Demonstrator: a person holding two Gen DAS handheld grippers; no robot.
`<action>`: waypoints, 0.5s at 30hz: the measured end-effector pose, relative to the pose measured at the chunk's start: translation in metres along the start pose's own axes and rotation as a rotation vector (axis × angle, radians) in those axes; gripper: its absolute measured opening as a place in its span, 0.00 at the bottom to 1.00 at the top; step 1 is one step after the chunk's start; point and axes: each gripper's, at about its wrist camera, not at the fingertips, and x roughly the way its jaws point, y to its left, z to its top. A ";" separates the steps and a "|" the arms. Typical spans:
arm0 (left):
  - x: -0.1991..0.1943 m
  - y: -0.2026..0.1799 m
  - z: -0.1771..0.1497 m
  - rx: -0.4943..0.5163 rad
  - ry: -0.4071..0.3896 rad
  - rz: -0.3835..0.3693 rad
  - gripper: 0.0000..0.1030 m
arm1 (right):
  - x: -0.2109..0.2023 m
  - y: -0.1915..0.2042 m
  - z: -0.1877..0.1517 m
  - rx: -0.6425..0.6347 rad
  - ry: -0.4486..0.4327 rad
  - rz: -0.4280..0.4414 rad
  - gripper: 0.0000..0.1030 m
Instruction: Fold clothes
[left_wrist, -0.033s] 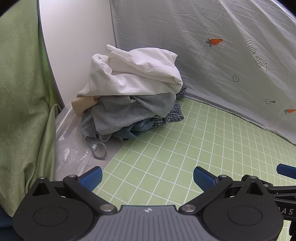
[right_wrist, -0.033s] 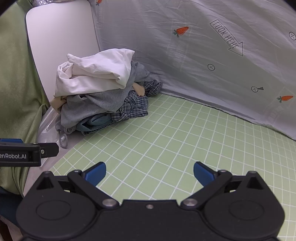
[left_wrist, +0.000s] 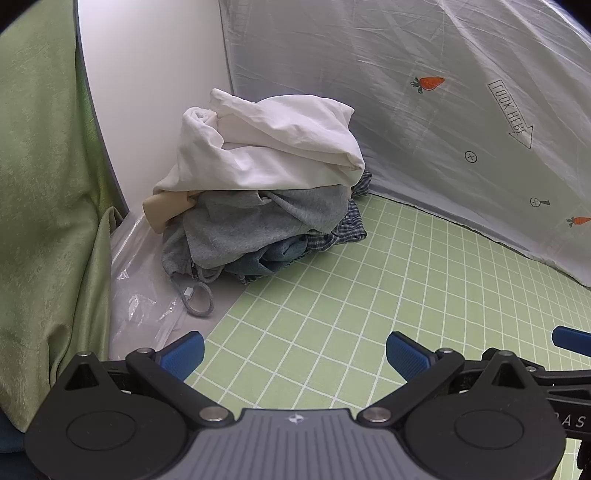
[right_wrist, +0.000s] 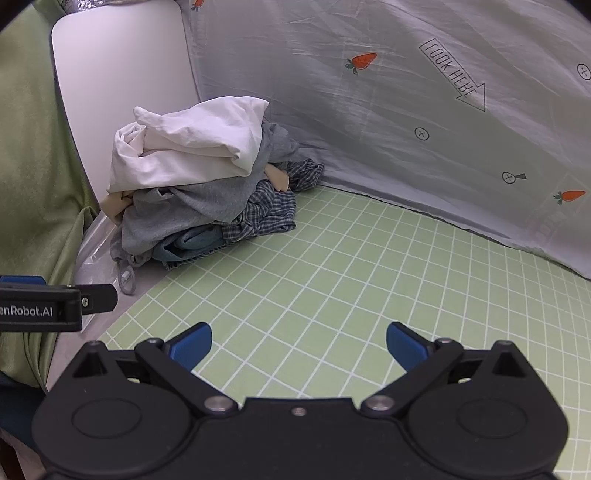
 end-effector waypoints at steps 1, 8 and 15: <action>0.000 0.000 0.000 0.000 0.000 0.000 1.00 | 0.000 0.000 0.000 -0.001 0.000 -0.001 0.99; 0.000 -0.002 -0.001 0.001 0.003 0.002 1.00 | -0.003 -0.003 0.000 -0.004 0.001 -0.010 0.99; 0.000 -0.003 -0.002 0.002 0.006 0.003 1.00 | -0.002 -0.002 0.001 0.000 0.004 -0.010 0.99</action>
